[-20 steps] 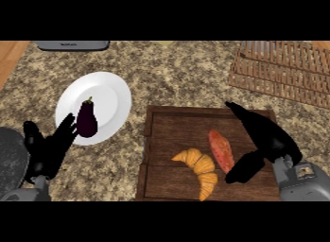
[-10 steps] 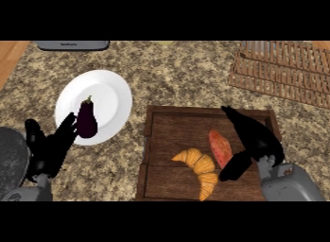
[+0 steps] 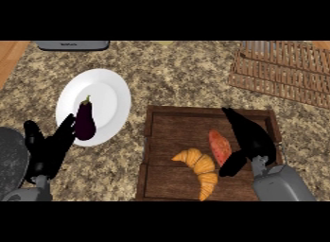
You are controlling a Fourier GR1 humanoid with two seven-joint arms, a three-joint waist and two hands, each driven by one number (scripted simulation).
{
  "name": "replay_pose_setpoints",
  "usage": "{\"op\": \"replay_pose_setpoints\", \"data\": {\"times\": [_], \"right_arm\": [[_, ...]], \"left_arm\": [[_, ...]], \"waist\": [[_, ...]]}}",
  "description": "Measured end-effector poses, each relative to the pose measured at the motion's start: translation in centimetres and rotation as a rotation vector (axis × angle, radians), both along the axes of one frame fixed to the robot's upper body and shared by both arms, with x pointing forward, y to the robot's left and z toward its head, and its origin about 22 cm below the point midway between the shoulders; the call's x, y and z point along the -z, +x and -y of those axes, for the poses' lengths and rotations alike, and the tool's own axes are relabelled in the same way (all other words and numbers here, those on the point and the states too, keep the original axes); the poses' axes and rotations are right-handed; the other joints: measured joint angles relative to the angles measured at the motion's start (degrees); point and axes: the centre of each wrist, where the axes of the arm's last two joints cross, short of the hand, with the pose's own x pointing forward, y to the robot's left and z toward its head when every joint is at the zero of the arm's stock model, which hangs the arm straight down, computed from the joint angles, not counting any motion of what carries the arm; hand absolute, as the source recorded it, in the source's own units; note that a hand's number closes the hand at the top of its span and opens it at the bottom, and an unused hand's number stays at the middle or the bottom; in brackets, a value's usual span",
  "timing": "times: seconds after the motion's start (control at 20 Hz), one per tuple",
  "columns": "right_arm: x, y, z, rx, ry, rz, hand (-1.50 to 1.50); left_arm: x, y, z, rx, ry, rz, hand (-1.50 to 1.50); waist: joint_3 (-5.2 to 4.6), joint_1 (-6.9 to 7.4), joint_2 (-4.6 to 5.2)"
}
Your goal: Pick the sweet potato from the tray and place it in the tiered shelf
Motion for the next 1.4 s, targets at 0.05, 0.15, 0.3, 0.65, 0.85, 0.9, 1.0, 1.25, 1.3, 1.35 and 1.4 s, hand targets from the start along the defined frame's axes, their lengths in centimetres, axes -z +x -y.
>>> {"op": "replay_pose_setpoints", "data": {"times": [0.05,0.15,0.3,0.65,0.85,0.9,1.0,1.25,1.3,1.35,1.4], "right_arm": [[0.5,0.2,-0.1,0.003,0.008,0.010,-1.50],[1.2,0.3,0.0,-0.001,0.022,0.016,-1.50],[2.1,0.5,-0.8,-0.009,0.029,0.031,-1.50],[2.8,1.0,-0.9,-0.120,-0.024,-0.007,1.50],[3.4,0.9,-0.9,-0.180,-0.031,-0.007,1.50],[3.5,0.9,-0.7,-0.188,-0.018,-0.003,1.50],[3.3,0.9,-1.2,-0.200,0.007,0.006,1.50],[3.0,-0.7,-2.4,-0.259,0.076,0.071,1.50],[2.3,-0.5,-2.6,-0.260,0.086,0.084,1.50],[2.5,-0.8,-2.6,-0.250,0.092,0.097,1.50],[2.2,-0.5,-2.1,-0.227,0.097,0.110,1.50]], "left_arm": [[0.0,0.0,-0.1,0.001,0.001,0.002,0.00],[0.2,-0.1,-0.1,0.001,0.003,0.010,0.00],[-0.1,0.4,0.0,0.003,0.001,0.008,0.00],[-0.1,0.2,-0.1,0.013,0.001,0.009,0.00],[-0.6,0.4,0.3,0.011,0.003,0.010,0.00],[-0.8,0.5,0.3,0.009,0.004,0.011,0.00],[-1.0,0.0,-0.1,0.008,0.002,0.010,0.00],[-1.2,-0.1,-0.1,0.006,0.001,0.004,0.00],[-1.0,-0.3,0.1,0.006,-0.002,0.002,0.00],[-0.7,-0.2,0.2,0.006,0.000,0.003,0.00],[-0.8,-0.4,0.4,0.006,0.000,0.000,0.00]], "waist": [[0.01,0.01,0.01],[0.05,0.00,-0.02],[-0.04,-0.03,-0.10],[-0.51,0.30,-0.64],[-0.87,-0.06,-0.99],[-0.89,-0.11,-1.01],[-0.88,-0.14,-1.00],[-0.48,-0.28,-0.60],[-0.36,-0.23,-0.47],[-0.30,-0.22,-0.38],[-0.22,-0.16,-0.30]]}}
